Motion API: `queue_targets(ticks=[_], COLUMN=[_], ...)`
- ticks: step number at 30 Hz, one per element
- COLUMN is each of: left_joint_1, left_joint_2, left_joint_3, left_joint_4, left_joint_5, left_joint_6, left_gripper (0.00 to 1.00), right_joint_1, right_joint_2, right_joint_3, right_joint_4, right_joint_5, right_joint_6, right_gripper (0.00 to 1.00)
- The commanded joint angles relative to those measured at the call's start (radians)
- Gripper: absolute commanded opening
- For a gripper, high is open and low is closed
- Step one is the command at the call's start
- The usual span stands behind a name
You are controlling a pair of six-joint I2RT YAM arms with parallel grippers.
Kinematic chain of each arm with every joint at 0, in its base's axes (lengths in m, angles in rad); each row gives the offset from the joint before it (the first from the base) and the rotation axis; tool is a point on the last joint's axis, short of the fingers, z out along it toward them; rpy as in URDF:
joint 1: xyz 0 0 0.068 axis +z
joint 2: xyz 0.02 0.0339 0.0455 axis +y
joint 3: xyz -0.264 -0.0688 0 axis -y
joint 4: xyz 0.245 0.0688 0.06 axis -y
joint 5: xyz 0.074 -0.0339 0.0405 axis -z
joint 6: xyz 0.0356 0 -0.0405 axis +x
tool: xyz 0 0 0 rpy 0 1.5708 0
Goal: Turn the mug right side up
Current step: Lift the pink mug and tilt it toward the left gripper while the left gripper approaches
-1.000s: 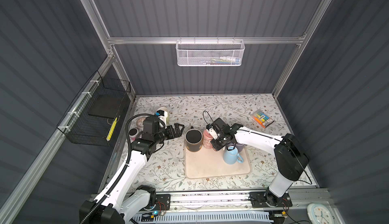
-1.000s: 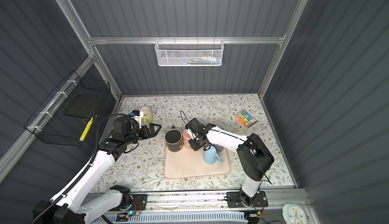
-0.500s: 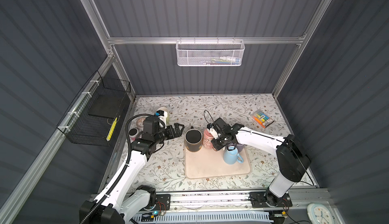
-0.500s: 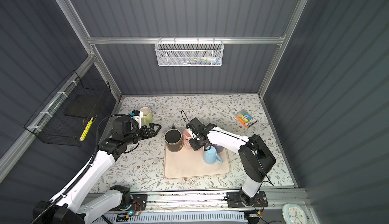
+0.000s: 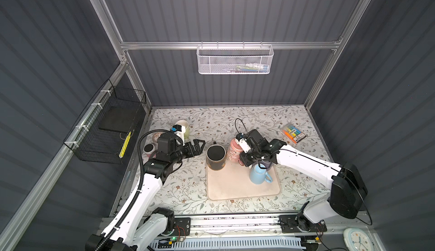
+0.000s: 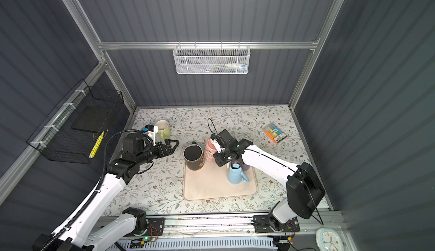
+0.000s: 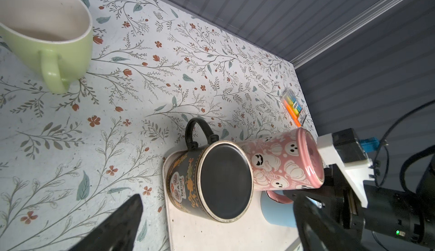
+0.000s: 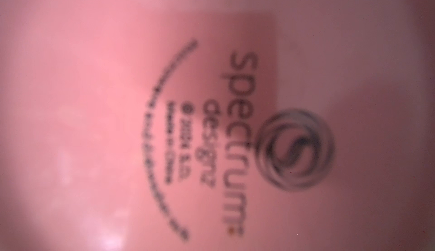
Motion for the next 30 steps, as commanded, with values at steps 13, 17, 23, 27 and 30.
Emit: queue_targets(ticks=[13, 17, 23, 27, 30], left_joint_1=[-0.002, -0.002, -0.002, -0.004, -0.009], left_joint_2=[-0.076, -0.077, -0.092, -0.087, -0.083], left_joint_3=[-0.056, -0.072, -0.107, -0.141, -0.175], left_joint_4=[0.045, 0.098, 0.205, 0.312, 0.393], left_joint_5=[0.111, 0.153, 0.215, 0.284, 0.312], left_joint_6=[-0.056, -0.076, -0.098, -0.125, -0.148], left_gripper=[1.0, 1.0, 1.0, 0.99, 0.99], right_joint_1=[0.004, 0.004, 0.004, 0.003, 0.002], right_joint_2=[-0.216, -0.262, -0.348, -0.394, -0.414], right_joint_3=[-0.03, -0.045, -0.074, -0.073, -0.062], right_joint_4=[0.08, 0.094, 0.132, 0.157, 0.16], right_joint_5=[-0.11, -0.127, -0.159, -0.181, -0.2], right_joint_6=[0.052, 0.066, 0.097, 0.116, 0.13], right_gripper=[0.0, 0.0, 0.0, 0.0, 0.0])
